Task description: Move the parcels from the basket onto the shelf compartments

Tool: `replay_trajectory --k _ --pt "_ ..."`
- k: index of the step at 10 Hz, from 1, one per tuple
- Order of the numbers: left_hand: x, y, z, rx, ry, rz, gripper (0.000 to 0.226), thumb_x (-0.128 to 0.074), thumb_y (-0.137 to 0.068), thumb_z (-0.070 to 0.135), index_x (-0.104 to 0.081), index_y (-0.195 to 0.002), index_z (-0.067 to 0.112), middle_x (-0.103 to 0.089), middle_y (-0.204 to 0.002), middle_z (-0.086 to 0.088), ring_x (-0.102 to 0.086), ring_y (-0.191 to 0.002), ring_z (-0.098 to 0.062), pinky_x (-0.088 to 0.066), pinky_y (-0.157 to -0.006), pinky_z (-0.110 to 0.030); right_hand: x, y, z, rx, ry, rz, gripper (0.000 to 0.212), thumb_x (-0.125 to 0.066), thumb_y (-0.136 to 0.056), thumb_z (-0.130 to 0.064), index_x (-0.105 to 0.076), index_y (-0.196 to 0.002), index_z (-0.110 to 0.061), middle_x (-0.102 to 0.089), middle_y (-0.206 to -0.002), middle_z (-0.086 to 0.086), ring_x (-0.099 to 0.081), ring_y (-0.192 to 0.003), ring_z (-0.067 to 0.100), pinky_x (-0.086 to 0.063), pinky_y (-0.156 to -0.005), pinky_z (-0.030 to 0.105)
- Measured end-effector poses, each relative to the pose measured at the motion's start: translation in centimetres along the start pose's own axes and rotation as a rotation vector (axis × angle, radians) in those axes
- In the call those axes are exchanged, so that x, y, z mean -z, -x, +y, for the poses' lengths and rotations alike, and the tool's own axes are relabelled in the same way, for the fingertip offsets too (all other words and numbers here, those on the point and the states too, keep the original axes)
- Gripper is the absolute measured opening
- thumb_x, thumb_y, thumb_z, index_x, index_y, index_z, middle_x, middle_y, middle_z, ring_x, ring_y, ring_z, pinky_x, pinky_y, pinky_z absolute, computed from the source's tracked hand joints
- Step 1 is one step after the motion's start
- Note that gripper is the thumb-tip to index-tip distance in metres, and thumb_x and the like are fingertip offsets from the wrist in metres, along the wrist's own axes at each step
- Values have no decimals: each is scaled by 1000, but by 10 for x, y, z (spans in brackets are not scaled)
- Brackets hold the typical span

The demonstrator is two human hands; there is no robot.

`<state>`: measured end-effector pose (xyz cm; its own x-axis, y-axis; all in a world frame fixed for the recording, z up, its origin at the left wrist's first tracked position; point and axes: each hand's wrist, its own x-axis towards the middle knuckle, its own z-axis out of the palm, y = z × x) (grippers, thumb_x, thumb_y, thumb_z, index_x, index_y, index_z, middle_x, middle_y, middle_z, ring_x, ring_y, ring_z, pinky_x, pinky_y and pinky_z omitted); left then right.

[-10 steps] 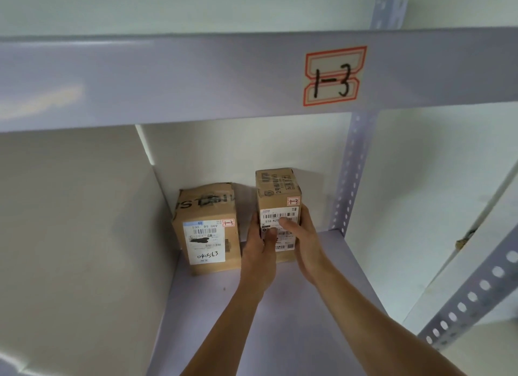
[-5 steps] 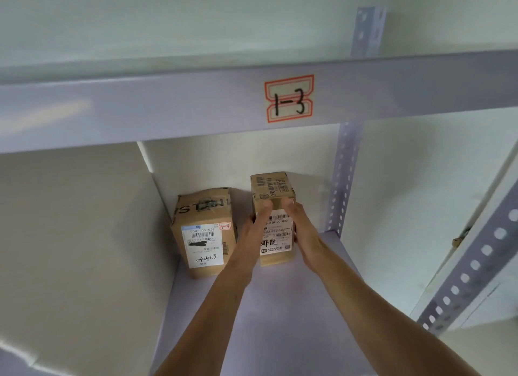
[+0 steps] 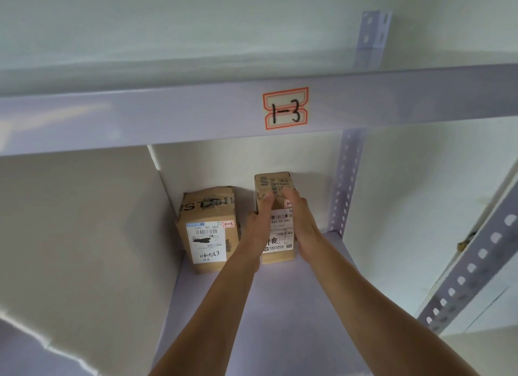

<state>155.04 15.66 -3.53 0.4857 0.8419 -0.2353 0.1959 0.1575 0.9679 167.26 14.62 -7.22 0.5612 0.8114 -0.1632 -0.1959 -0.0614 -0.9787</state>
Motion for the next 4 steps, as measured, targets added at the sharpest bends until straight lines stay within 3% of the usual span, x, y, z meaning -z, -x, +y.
replay_trajectory --k 1,2,3,4 --pt "0 4 4 3 14 6 62 -45 -95 80 -73 -116 28 -79 -110 -1 -74 -99 -14 -55 -77 -29 0 2 -2 -15 -14 -12 84 -63 -72 -79 -62 -131 -19 -78 -109 16 -80 -89 33 -65 -82 56" --pt "1 15 9 2 27 14 60 -43 -99 76 -74 -111 27 -78 -99 3 -73 -83 -5 -51 -63 -20 1 7 -6 -9 -20 -30 99 -66 -67 -89 -59 -137 -19 -78 -112 15 -80 -92 33 -65 -83 56" --pt "-1 27 9 -37 6 8 53 -43 -103 69 -64 -132 29 -73 -97 14 -68 -75 7 -49 -61 -16 6 18 -14 72 -19 -47 108 -62 -66 -94 -55 -142 -18 -78 -113 11 -80 -92 28 -65 -76 45" --pt "-3 34 4 -102 -15 67 85 -51 -89 85 -49 -154 29 -72 -132 6 -71 -113 -7 -55 -102 -35 15 25 -20 154 42 6 92 -47 -76 -86 -56 -140 -20 -77 -116 2 -78 -97 18 -58 -79 37"
